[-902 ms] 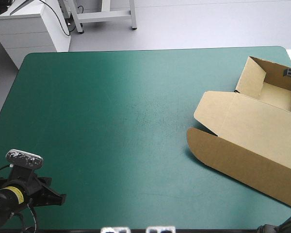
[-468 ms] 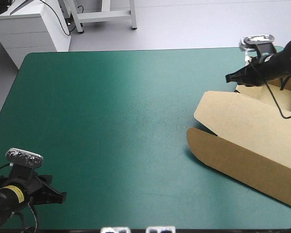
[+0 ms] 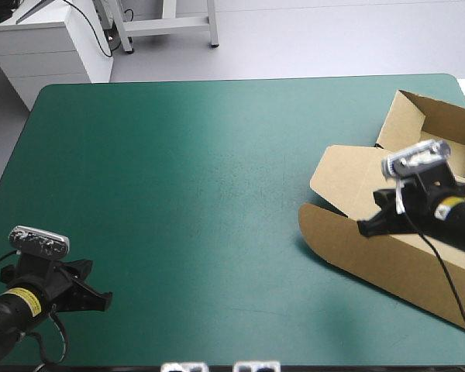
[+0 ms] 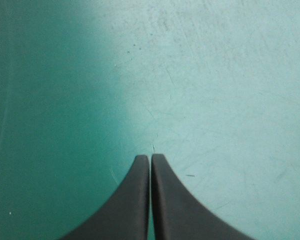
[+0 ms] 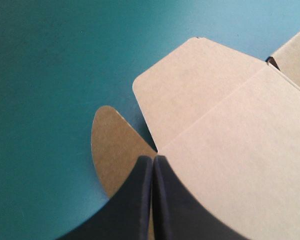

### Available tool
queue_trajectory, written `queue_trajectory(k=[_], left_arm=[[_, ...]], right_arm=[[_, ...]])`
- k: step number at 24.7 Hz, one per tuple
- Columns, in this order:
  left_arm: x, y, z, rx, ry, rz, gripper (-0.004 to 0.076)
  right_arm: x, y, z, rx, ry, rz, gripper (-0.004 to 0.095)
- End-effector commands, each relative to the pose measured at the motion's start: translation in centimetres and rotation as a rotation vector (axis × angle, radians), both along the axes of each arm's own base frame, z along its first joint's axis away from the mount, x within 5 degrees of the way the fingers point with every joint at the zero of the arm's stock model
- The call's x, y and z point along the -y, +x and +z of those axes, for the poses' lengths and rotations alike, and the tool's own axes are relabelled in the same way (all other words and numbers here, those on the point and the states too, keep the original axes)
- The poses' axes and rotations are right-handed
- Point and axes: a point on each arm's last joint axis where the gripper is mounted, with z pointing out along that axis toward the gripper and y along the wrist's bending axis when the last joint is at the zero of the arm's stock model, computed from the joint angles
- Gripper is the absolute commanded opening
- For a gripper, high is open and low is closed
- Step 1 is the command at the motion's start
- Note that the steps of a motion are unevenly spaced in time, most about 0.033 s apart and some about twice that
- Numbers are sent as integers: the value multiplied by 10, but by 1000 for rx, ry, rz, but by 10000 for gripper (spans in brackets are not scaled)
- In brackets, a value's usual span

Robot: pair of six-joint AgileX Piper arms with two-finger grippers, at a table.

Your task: Fold the box

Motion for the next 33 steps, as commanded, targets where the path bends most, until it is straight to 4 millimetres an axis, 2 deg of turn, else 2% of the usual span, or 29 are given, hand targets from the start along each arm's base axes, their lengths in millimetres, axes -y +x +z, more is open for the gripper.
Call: queue_trajectory(k=[1,3,8,11,16,17,23,26,33], left_arm=[[3,5,13,103,-26,-32,-8],[4,5,13,104,-33,-34,-8],[10,2,11,79,-70,-94,-8],[18,2,-3,44,-91,-162,-8],[21,3,-22,-6,-99,-168,-8],[20,2,-30,-29,-89,-167,-8],[18,-2,-49,-130,-44,-159,-8],[17,-4,-60,-178,-23,-157,-8],[17,-4,-59,-177,-23,-157,-8]], right_arm=[[6,-39,2,172,11,-12,-9],[9,-61,-5,216,15,-14,-10],[14,-101,-24,257,28,-9,-15],[15,-117,-43,245,45,-16,-14],[15,-120,-69,179,60,-27,-14],[15,-119,-80,144,54,-26,-14],[14,-110,-117,21,38,-29,-14],[14,-110,-117,23,38,-29,-14],[14,-110,-117,24,37,-28,-15]])
